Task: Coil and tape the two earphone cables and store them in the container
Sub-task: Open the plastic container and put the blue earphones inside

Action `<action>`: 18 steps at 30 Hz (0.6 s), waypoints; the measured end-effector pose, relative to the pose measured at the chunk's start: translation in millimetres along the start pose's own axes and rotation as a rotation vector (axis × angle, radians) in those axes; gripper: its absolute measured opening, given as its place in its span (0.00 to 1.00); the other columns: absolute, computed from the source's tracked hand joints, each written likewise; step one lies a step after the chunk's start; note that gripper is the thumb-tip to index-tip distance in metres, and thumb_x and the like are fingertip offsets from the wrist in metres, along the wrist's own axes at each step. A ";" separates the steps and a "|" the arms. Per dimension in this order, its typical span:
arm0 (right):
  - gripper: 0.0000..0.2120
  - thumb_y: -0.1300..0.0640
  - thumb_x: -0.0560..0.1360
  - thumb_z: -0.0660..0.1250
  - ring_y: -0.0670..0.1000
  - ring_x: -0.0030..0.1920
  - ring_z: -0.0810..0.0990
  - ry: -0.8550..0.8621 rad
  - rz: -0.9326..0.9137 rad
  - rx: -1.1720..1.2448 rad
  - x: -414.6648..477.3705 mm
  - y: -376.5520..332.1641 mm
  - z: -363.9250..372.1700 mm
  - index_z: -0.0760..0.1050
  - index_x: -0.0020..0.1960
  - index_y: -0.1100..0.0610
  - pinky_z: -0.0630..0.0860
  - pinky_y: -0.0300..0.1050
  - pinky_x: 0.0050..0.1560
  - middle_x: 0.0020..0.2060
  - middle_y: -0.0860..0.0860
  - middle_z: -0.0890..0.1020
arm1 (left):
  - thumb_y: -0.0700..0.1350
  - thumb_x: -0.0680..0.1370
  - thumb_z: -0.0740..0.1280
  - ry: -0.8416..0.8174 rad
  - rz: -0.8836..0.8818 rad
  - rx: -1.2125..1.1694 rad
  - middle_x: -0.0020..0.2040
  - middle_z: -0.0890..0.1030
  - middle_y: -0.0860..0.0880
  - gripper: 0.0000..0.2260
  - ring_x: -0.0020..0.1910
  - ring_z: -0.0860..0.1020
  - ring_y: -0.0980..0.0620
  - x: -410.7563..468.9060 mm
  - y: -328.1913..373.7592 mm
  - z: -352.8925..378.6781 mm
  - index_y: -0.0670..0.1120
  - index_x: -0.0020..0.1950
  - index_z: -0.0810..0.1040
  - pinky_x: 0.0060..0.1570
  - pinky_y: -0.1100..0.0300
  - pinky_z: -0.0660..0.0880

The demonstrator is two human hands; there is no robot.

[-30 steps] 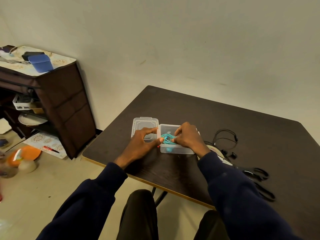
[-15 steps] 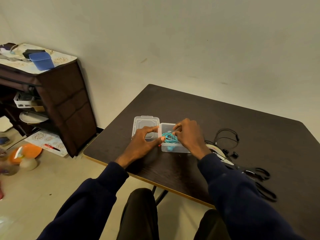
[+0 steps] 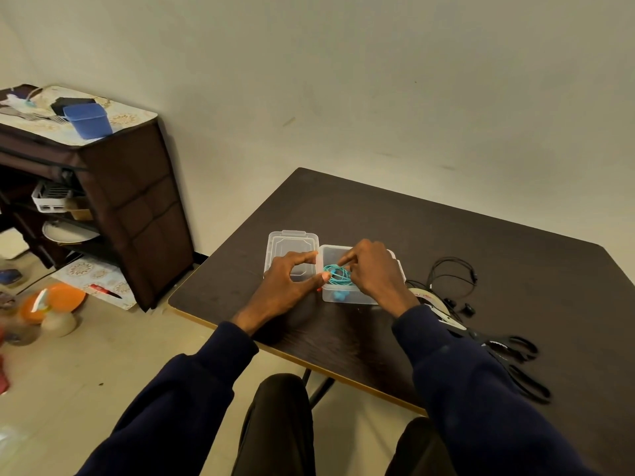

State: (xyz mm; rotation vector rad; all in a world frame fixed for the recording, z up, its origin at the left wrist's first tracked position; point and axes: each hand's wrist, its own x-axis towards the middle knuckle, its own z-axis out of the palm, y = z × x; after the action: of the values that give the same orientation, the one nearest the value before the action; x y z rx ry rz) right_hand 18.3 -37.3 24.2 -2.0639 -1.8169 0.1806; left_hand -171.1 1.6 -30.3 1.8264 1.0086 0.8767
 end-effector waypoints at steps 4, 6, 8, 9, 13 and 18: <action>0.14 0.55 0.77 0.72 0.51 0.54 0.84 -0.029 -0.003 -0.025 -0.5 0.0 -1.7 0.82 0.61 0.57 0.82 0.44 0.53 0.59 0.54 0.84 | 0.62 0.72 0.68 0.002 -0.004 0.014 0.68 0.76 0.49 0.27 0.64 0.75 0.50 -0.2 -0.4 0.6 0.53 0.68 0.74 0.64 0.53 0.75; 0.14 0.55 0.78 0.71 0.52 0.55 0.83 -0.038 -0.008 -0.046 -1.2 -0.8 -2.9 0.81 0.62 0.57 0.81 0.44 0.54 0.60 0.54 0.83 | 0.63 0.71 0.68 0.005 -0.005 0.016 0.68 0.77 0.49 0.26 0.64 0.76 0.50 -0.5 0.4 0.4 0.55 0.67 0.74 0.65 0.52 0.75; 0.15 0.54 0.79 0.70 0.53 0.56 0.82 -0.053 -0.009 -0.076 -1.5 -2.2 -3.4 0.79 0.64 0.58 0.80 0.46 0.56 0.61 0.55 0.82 | 0.64 0.71 0.68 0.006 -0.005 0.010 0.67 0.77 0.50 0.25 0.64 0.76 0.49 -0.9 -0.5 0.6 0.57 0.65 0.73 0.65 0.49 0.75; 0.15 0.54 0.79 0.70 0.53 0.57 0.82 -0.060 -0.010 -0.095 -1.6 -2.9 -3.3 0.79 0.64 0.58 0.79 0.46 0.57 0.61 0.55 0.82 | 0.65 0.71 0.68 0.005 -0.006 0.010 0.67 0.77 0.50 0.24 0.63 0.76 0.49 -1.3 -0.5 0.9 0.58 0.65 0.73 0.65 0.48 0.76; 0.16 0.53 0.78 0.70 0.52 0.58 0.81 -0.086 -0.036 -0.170 -0.4 -5.3 -4.3 0.79 0.66 0.54 0.79 0.47 0.59 0.63 0.53 0.82 | 0.71 0.68 0.66 0.008 -0.007 -0.007 0.67 0.77 0.50 0.28 0.63 0.76 0.48 -2.1 1.1 0.7 0.60 0.63 0.73 0.64 0.46 0.76; 0.16 0.54 0.78 0.71 0.52 0.58 0.81 -0.094 -0.042 -0.152 -0.4 -4.2 -5.0 0.79 0.65 0.54 0.79 0.47 0.58 0.62 0.53 0.82 | 0.68 0.69 0.68 0.002 -0.007 -0.018 0.66 0.77 0.50 0.23 0.63 0.77 0.47 -4.3 1.5 0.0 0.62 0.62 0.72 0.64 0.45 0.76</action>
State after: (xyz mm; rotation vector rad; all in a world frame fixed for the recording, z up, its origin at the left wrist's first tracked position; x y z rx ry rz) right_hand 16.1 -38.3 30.2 -2.1505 -1.9837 0.1332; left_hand -172.5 -2.7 -29.7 1.8058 1.0053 0.8811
